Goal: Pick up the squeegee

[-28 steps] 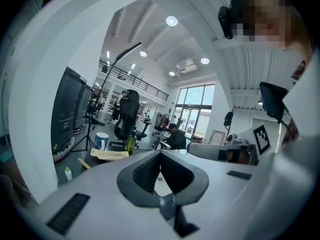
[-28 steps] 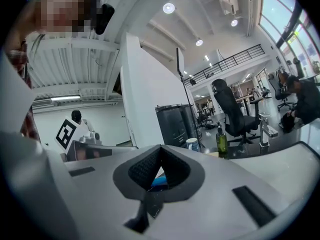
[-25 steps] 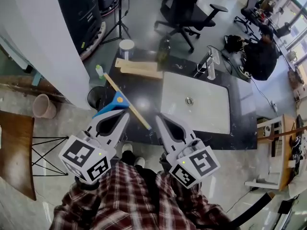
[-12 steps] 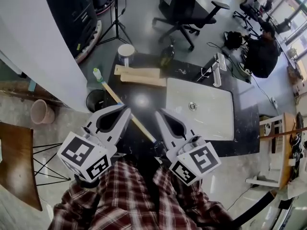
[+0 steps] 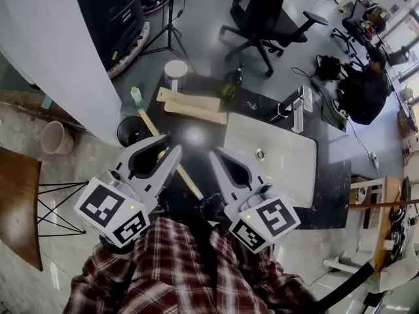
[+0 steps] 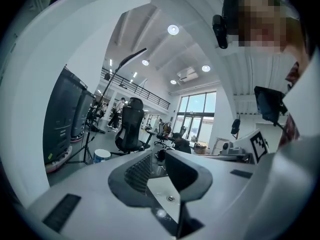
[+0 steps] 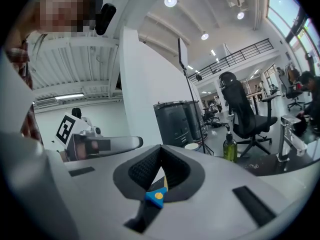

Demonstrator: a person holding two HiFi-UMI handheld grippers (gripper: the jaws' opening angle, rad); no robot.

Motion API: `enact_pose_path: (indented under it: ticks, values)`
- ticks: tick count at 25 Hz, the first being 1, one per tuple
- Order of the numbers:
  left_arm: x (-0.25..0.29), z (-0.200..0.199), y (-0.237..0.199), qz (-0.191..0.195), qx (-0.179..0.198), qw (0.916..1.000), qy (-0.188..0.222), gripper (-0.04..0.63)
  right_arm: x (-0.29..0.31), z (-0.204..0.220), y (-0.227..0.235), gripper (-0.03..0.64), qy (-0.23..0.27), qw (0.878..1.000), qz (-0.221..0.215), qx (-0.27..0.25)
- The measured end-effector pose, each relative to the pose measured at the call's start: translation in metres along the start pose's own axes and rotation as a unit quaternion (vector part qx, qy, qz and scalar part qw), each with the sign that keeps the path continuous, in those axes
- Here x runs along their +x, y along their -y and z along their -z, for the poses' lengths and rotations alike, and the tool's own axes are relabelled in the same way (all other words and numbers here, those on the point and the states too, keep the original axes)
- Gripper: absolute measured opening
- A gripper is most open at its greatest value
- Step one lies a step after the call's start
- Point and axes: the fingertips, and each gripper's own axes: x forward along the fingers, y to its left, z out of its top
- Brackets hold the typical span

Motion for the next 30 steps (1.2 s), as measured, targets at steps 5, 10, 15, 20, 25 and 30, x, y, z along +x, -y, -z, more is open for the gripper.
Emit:
enact_pose_path:
  ticks: [5, 10, 15, 20, 25, 30]
  values:
    - [0.002, -0.001, 0.003, -0.004, 0.001, 1.0000, 0.001, 0.199, 0.001, -0.001, 0.007, 0.012, -0.004, 1.000, -0.015, -0.002]
    - [0.002, 0.005, -0.002, -0.001, 0.013, 0.9996, -0.025, 0.256, 0.001, 0.000, 0.010, 0.012, -0.008, 1.000, -0.022, -0.007]
    - [-0.002, 0.038, -0.020, -0.011, 0.046, 0.9920, -0.117, 0.261, 0.000, 0.004, 0.018, 0.011, -0.013, 1.000, -0.020, 0.002]
    - [-0.020, 0.092, -0.056, -0.035, 0.094, 0.9614, -0.256, 0.261, 0.002, 0.014, 0.029, 0.011, -0.021, 0.999, -0.016, 0.019]
    - [-0.029, 0.134, -0.083, -0.046, 0.092, 0.9279, -0.359, 0.261, 0.007, 0.021, 0.035, 0.012, -0.029, 0.999, -0.018, 0.031]
    - [-0.030, 0.169, -0.099, -0.059, 0.080, 0.8956, -0.434, 0.261, 0.008, 0.032, 0.042, 0.011, -0.038, 0.998, -0.017, 0.042]
